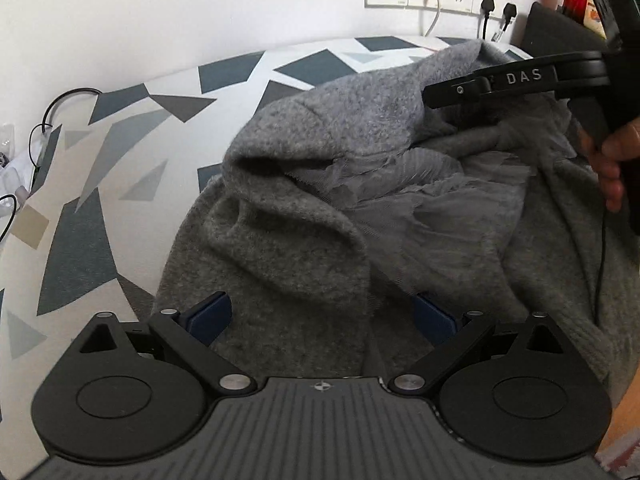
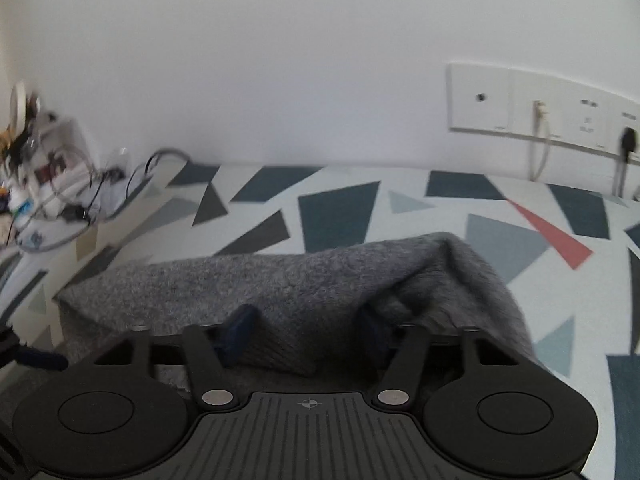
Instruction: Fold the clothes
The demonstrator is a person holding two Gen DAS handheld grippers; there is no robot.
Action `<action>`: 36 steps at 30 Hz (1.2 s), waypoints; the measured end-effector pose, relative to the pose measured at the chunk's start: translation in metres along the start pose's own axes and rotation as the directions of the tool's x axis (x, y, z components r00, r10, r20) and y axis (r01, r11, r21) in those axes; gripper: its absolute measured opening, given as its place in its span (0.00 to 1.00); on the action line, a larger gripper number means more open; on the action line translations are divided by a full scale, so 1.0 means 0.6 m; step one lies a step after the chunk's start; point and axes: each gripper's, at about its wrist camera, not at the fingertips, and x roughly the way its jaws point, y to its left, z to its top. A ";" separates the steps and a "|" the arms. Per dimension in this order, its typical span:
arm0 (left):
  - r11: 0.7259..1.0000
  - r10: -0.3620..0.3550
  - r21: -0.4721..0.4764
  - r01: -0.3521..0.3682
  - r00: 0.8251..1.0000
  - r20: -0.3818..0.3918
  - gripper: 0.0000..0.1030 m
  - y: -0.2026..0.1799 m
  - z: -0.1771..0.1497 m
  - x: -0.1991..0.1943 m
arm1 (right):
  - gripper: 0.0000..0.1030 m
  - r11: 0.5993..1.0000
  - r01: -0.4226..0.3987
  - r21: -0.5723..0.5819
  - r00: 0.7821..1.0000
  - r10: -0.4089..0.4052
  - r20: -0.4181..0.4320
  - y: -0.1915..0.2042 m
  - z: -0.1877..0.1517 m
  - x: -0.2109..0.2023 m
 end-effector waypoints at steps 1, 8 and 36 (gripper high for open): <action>1.000 0.000 -0.008 0.000 1.000 -0.004 0.76 0.007 0.000 0.001 | 0.30 1.000 -0.008 -0.013 1.000 0.008 -0.009 0.002 0.003 0.004; 0.983 -0.027 -0.179 0.028 1.000 0.011 0.16 0.077 0.014 -0.031 | 0.05 0.997 -0.074 0.033 0.996 0.072 0.048 -0.007 0.046 -0.014; 0.977 -0.158 -0.155 0.144 0.984 -0.081 0.82 0.122 0.030 -0.057 | 0.58 0.998 -0.044 0.047 0.999 0.042 0.035 -0.026 0.133 0.091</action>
